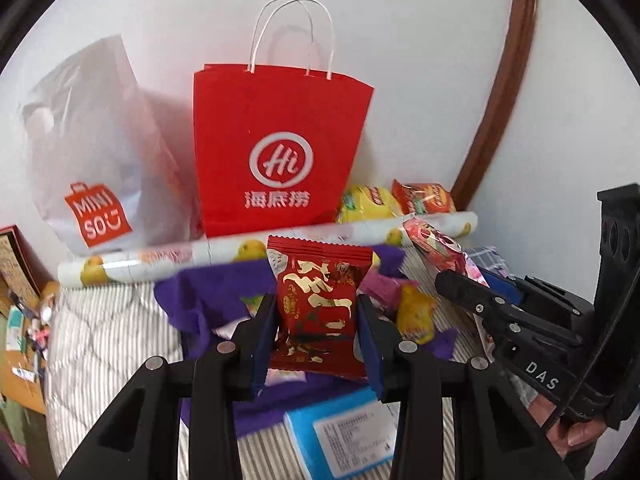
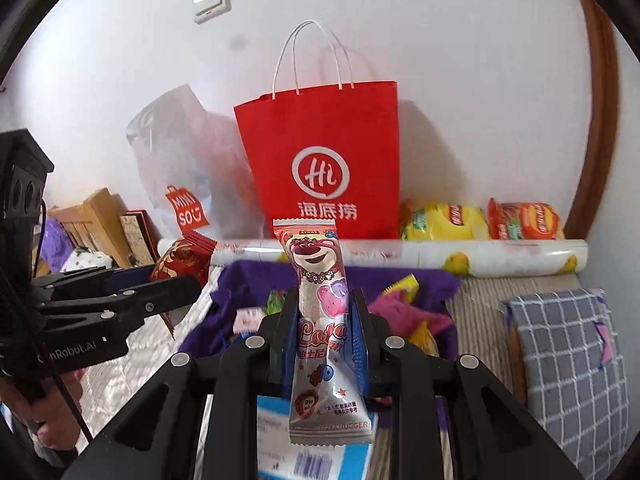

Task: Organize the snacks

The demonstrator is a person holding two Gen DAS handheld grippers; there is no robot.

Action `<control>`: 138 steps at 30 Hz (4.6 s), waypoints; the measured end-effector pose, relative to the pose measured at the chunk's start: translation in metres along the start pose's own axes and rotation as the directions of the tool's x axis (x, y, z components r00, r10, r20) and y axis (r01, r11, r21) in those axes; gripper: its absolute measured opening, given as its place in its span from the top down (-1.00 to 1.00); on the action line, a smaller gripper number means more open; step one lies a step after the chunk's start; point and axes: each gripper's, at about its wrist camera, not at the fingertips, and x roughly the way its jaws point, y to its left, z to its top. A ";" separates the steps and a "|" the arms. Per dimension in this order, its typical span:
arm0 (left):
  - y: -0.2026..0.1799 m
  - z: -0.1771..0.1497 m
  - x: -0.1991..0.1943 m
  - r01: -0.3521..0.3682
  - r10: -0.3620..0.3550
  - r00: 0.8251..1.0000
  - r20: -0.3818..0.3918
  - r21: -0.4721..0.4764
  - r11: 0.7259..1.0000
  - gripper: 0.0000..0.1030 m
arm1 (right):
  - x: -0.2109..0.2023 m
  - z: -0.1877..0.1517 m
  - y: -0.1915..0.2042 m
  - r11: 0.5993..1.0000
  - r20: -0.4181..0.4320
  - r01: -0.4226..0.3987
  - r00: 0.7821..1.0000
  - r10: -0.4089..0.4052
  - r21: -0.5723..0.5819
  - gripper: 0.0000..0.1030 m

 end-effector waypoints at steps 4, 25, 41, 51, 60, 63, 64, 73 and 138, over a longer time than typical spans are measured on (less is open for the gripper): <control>0.002 0.016 0.015 0.018 -0.018 1.000 0.003 -0.016 1.000 0.28 | 0.019 0.011 -0.007 1.000 0.003 -0.001 1.000 0.001 0.019 0.54; 0.093 0.020 0.080 -0.048 0.034 0.996 -0.084 -0.182 0.982 0.28 | 0.133 -0.013 -0.034 0.998 -0.129 -0.019 0.991 0.026 0.054 0.54; 0.097 0.014 0.105 -0.076 0.044 0.986 -0.160 -0.196 0.978 0.28 | 0.128 -0.019 -0.038 0.998 -0.177 -0.020 0.984 0.030 0.058 0.25; 0.090 0.007 0.124 -0.083 0.040 0.975 -0.216 -0.191 0.978 0.28 | 0.097 -0.025 -0.034 0.998 -0.062 -0.022 0.998 0.025 0.051 0.12; 0.082 0.001 0.139 -0.091 0.043 0.965 -0.257 -0.176 0.980 0.28 | 0.102 -0.035 -0.039 0.999 -0.078 0.013 0.997 -0.010 0.042 0.12; 0.082 -0.001 0.143 -0.101 0.048 0.960 -0.276 -0.181 0.978 0.28 | 0.100 -0.036 -0.038 0.999 -0.064 0.000 0.998 0.003 0.046 0.12; 0.083 -0.002 0.145 -0.102 0.047 0.957 -0.285 -0.184 0.978 0.28 | 0.100 -0.036 -0.037 0.999 -0.060 -0.006 0.998 0.009 0.046 0.11; 0.089 -0.010 0.153 -0.121 0.042 0.939 -0.341 -0.212 0.970 0.26 | 0.098 -0.036 -0.035 0.999 -0.034 -0.009 0.999 0.011 0.048 0.08; 0.018 0.001 0.128 -0.013 0.010 0.956 -0.293 -0.008 1.000 -0.35 | 0.090 -0.034 -0.032 0.992 0.001 0.113 0.994 -0.113 0.054 -0.67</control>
